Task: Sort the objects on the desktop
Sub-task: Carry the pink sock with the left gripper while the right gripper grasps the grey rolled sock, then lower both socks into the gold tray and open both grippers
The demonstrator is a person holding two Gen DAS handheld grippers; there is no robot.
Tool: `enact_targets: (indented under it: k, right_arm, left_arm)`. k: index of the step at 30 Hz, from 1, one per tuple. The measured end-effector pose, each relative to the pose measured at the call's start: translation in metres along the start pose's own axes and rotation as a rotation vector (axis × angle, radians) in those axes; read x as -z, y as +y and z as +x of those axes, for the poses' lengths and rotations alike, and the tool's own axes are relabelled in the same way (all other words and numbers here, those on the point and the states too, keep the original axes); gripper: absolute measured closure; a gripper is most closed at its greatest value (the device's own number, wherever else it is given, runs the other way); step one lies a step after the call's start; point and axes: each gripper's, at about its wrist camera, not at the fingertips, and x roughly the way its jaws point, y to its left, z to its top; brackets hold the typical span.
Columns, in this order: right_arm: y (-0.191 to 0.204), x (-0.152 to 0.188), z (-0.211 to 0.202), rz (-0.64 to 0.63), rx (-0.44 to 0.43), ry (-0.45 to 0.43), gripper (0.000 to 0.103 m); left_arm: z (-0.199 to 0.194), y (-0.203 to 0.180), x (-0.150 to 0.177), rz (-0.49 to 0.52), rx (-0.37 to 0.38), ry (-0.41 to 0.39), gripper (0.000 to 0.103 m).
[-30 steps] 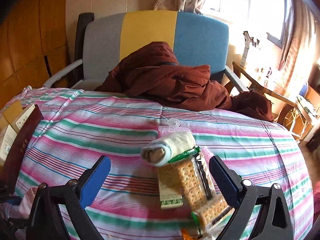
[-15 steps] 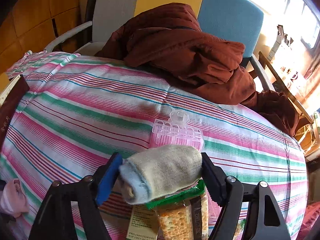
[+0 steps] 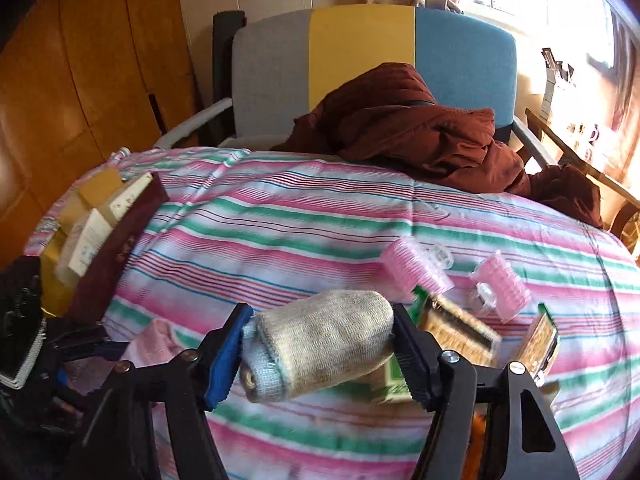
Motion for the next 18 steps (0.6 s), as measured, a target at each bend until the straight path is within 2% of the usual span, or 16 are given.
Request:
enact_targets:
  k: [3,6,13,18]
  right_arm:
    - [0.016,0.022,-0.019,0.049,-0.077,-0.033,0.034]
    - [0.028,0.043,-0.024,0.076,-0.093,-0.036,0.034]
    - [0.042,0.087,-0.021,0.137,-0.068,-0.024,0.034]
    - [0.060,0.104,-0.020,0.134,-0.073,-0.023,0.034]
  left_arm:
    - [-0.009,-0.003,0.008,-0.013,0.010,-0.002,0.059]
    - [-0.018,-0.010,0.017,0.000,0.008,-0.008,0.059]
    - [-0.043,-0.019,0.042,0.012,0.018,-0.026,0.059]
    - [-0.069,-0.017,0.054,-0.004,0.010,-0.058,0.059]
